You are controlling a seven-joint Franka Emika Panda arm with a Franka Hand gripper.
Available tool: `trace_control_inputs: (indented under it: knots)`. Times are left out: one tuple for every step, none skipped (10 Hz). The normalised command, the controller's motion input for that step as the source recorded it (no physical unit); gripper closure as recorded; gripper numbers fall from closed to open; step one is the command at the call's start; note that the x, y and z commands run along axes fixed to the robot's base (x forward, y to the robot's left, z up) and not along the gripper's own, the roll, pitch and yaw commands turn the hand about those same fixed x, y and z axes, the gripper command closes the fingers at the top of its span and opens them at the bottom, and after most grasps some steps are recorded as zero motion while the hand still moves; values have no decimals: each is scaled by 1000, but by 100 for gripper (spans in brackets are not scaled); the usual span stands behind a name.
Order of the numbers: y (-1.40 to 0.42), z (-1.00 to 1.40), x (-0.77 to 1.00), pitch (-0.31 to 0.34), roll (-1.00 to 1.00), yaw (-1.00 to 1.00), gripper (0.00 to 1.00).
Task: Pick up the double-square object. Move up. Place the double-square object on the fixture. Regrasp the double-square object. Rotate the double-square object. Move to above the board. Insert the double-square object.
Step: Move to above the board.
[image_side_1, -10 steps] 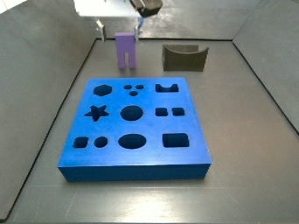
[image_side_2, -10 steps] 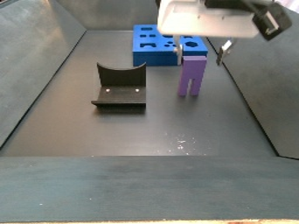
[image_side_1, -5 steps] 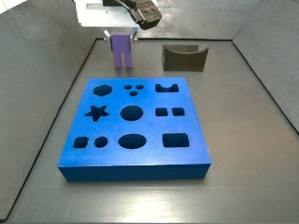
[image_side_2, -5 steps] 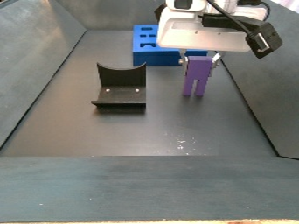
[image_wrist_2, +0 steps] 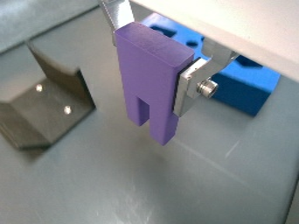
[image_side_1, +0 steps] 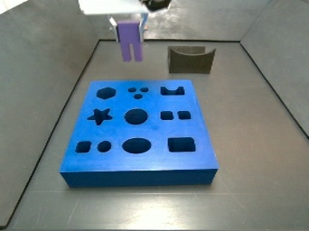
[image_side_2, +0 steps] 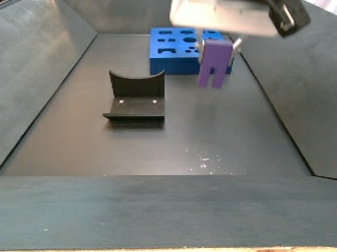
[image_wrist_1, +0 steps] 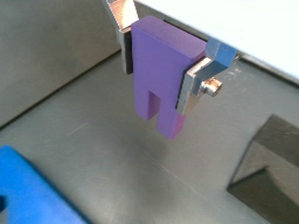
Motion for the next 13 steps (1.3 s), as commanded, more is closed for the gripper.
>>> trace_control_inputs:
  knots:
    - [-248,1000,146,79,-43,-9,100]
    - [-230,1000,138,93,-50,14,100]
    - [-217,1000,130,96,-59,21,100]
    - [-198,1000,119,96,-71,24,100]
    - [-182,1000,111,97,-78,24,100]
    - [-163,1000,97,97,-75,23,100]
    - [-148,1000,89,93,-75,27,100]
    - [-124,1000,74,92,-74,28,100]
    - [-115,1000,67,93,-73,27,100]
    - [-95,976,55,92,-70,22,100]
    - [-69,833,38,91,-71,20,100]
    - [-42,641,23,88,-72,16,100]
    - [-30,498,15,88,-76,13,100]
